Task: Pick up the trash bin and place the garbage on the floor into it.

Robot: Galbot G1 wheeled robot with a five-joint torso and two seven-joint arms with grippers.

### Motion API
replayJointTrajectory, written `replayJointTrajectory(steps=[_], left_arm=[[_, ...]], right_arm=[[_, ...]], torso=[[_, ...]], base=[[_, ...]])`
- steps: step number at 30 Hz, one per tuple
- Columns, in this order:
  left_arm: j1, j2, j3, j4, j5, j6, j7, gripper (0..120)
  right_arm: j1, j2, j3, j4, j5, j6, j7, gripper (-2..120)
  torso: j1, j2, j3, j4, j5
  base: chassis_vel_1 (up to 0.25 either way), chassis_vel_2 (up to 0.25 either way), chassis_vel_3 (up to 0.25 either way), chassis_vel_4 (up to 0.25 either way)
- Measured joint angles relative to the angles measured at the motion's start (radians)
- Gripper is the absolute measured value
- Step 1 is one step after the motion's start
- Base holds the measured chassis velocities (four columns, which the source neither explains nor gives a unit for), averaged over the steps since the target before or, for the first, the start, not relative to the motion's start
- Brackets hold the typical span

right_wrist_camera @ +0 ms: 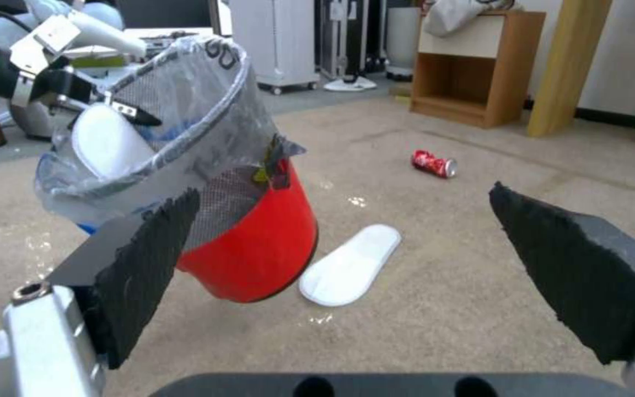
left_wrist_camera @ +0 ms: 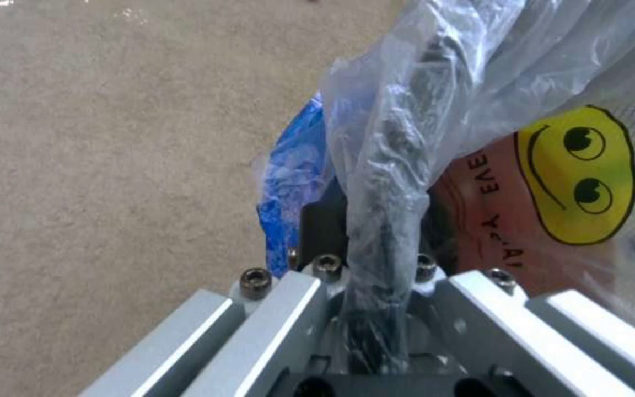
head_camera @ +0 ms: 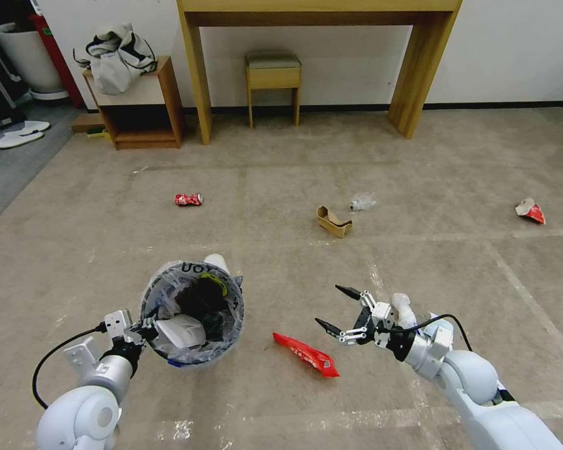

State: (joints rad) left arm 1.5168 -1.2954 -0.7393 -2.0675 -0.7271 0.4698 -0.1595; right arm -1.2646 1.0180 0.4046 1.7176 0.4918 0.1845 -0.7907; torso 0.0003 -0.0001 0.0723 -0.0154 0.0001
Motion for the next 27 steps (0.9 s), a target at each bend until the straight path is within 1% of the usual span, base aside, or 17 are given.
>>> replayJointTrajectory(steps=[6, 11, 19, 27], left_arm=[[-0.002, 0.003, -0.006, 0.000, -0.003, 0.000, -0.001, 0], [-0.005, 0.000, -0.010, 0.002, -0.004, -0.002, -0.002, 0], [-0.005, -0.002, -0.012, 0.002, -0.004, -0.003, -0.003, 0], [-0.007, -0.001, -0.013, 0.003, -0.005, -0.004, -0.004, 0]], right_arm=[[0.009, -0.001, 0.000, -0.007, -0.003, -0.007, -0.017, 100], [0.018, -0.001, 0.003, -0.019, -0.006, -0.024, -0.059, 100], [0.019, 0.003, 0.004, -0.029, 0.006, -0.018, -0.084, 100], [0.009, -0.005, -0.001, -0.022, 0.009, -0.003, -0.062, 100]], torso=[[0.000, 0.000, 0.000, 0.0001, 0.0000], [0.000, 0.000, 0.000, 0.0001, -0.0001], [0.000, 0.000, 0.000, 0.0000, 0.0000], [0.000, 0.000, 0.000, 0.0001, -0.0001]], base=[[0.000, 0.000, 0.000, 0.000], [0.000, 0.000, 0.000, 0.000], [0.000, 0.000, 0.000, 0.000], [-0.078, 0.094, 0.085, -0.092]])
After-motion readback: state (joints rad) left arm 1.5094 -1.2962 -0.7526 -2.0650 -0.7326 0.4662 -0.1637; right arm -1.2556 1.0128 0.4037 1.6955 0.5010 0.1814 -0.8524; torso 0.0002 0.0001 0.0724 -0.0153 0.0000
